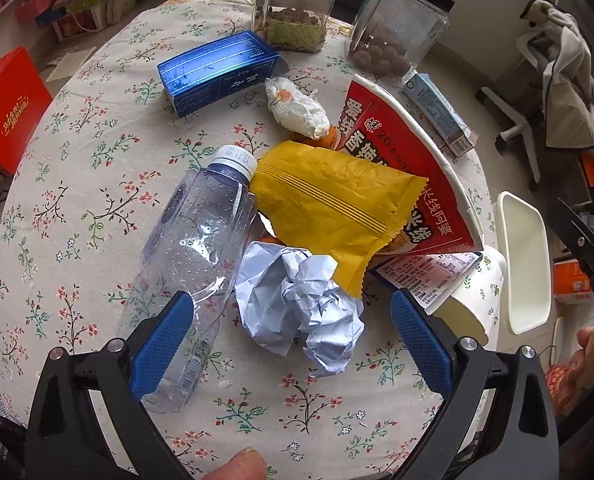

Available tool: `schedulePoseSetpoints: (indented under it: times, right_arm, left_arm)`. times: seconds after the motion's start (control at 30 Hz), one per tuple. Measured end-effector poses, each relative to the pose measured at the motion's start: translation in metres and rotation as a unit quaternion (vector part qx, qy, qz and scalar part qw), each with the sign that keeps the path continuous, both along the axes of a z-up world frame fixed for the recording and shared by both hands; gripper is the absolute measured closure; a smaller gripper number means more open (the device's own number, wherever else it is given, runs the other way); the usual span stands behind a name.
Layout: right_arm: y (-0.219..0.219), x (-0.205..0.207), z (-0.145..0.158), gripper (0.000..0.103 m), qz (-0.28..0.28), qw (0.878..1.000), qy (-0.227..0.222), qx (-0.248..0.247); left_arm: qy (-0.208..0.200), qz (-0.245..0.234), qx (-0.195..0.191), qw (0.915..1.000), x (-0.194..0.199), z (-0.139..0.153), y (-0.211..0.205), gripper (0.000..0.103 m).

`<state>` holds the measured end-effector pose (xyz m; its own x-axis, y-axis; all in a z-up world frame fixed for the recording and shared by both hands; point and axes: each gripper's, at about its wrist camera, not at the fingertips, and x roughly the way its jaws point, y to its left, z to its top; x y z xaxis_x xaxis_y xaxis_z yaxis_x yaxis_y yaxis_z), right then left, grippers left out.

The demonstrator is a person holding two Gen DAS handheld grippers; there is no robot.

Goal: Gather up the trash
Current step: 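Grasp the crumpled foil paper with the left tool while the right tool grasps the red-labelled noodle cup, then carry both items to the white bin while the right tool drops the noodle cup in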

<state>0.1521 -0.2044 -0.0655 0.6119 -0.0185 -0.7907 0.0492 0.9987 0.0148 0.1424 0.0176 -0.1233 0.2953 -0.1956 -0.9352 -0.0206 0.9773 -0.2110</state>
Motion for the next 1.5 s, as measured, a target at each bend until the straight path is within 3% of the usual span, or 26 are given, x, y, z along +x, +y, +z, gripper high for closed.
schedulePoseSetpoints:
  times: [0.17,0.37,0.5,0.73,0.9,1.07,1.27,1.4,1.47,1.5]
  right_arm:
    - [0.02,0.012,-0.009,0.007,0.023,1.0,0.008,-0.003]
    - [0.041,0.023,-0.016,0.007,0.049,0.999,0.02,0.001]
    - [0.05,0.03,-0.021,0.007,0.058,0.998,0.026,0.008]
    - [0.06,0.042,-0.026,0.007,0.079,0.995,0.039,0.039]
    - [0.069,0.048,-0.032,0.007,0.105,0.991,0.053,0.061]
    - [0.083,0.048,-0.038,0.007,0.14,0.986,0.066,0.067]
    - [0.102,0.044,-0.027,0.007,0.176,0.981,0.042,0.068]
    - [0.113,0.053,-0.035,0.007,0.163,0.985,0.045,0.037]
    - [0.113,0.06,-0.042,0.007,0.154,0.985,0.058,0.052]
    - [0.112,0.062,-0.044,0.014,0.153,0.984,0.066,0.065]
  left_arm:
    - [0.01,-0.018,0.001,0.9998,0.0,-0.007,-0.004,0.025]
    - [0.011,-0.042,-0.013,0.999,-0.002,-0.007,-0.004,0.064]
    - [-0.013,-0.05,-0.004,0.9987,-0.007,0.006,0.005,0.073]
    - [-0.072,-0.056,-0.037,0.9952,-0.019,0.044,0.031,0.076]
    - [-0.117,-0.03,-0.061,0.9908,-0.022,0.072,0.057,0.077]
    - [-0.117,0.0,-0.066,0.991,-0.014,0.072,0.077,0.077]
    - [-0.122,0.006,-0.066,0.9903,-0.015,0.072,0.08,0.077]
    - [-0.125,0.013,-0.064,0.99,-0.014,0.071,0.083,0.077]
    - [-0.123,0.015,-0.064,0.9902,-0.012,0.069,0.083,0.077]
    - [-0.123,0.015,-0.064,0.9903,-0.011,0.068,0.084,0.077]
